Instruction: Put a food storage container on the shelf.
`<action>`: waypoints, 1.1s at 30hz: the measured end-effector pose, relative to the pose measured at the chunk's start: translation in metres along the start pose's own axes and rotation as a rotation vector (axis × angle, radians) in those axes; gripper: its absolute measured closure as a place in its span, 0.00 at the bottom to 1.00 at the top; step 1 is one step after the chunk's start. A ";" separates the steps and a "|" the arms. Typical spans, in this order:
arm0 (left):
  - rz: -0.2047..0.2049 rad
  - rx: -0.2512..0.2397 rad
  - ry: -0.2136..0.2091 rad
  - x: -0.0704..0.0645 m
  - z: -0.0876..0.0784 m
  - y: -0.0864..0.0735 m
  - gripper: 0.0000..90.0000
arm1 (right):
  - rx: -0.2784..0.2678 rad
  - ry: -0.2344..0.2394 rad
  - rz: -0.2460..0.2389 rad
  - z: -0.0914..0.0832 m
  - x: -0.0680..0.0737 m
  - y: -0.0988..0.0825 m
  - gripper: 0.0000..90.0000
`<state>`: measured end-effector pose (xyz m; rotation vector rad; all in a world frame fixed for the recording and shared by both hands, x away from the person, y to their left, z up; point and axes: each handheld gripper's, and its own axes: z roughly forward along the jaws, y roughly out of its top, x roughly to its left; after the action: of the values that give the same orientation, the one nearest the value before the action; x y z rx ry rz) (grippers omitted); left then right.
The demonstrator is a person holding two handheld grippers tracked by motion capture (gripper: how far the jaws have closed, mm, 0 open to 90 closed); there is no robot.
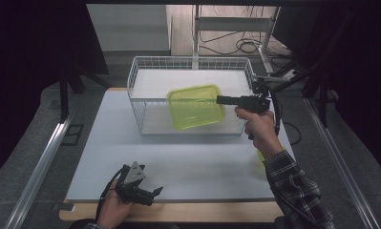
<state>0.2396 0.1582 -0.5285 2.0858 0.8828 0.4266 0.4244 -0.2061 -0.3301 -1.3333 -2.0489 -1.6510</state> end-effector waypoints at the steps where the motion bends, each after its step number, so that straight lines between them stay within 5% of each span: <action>1: -0.002 -0.003 -0.001 0.000 0.000 0.000 0.01 | -0.006 -0.001 -0.001 0.000 0.001 0.003 0.89; 11: -0.028 -0.022 -0.012 0.001 -0.001 0.000 0.00 | -0.051 -0.038 -0.004 0.007 0.005 0.027 0.89; 33: 0.000 -0.003 -0.007 0.000 0.000 0.000 0.00 | -0.128 -0.175 0.007 0.030 -0.004 0.052 0.89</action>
<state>0.2394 0.1581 -0.5290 2.0838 0.8774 0.4198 0.4753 -0.1840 -0.3080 -1.5770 -2.0587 -1.7459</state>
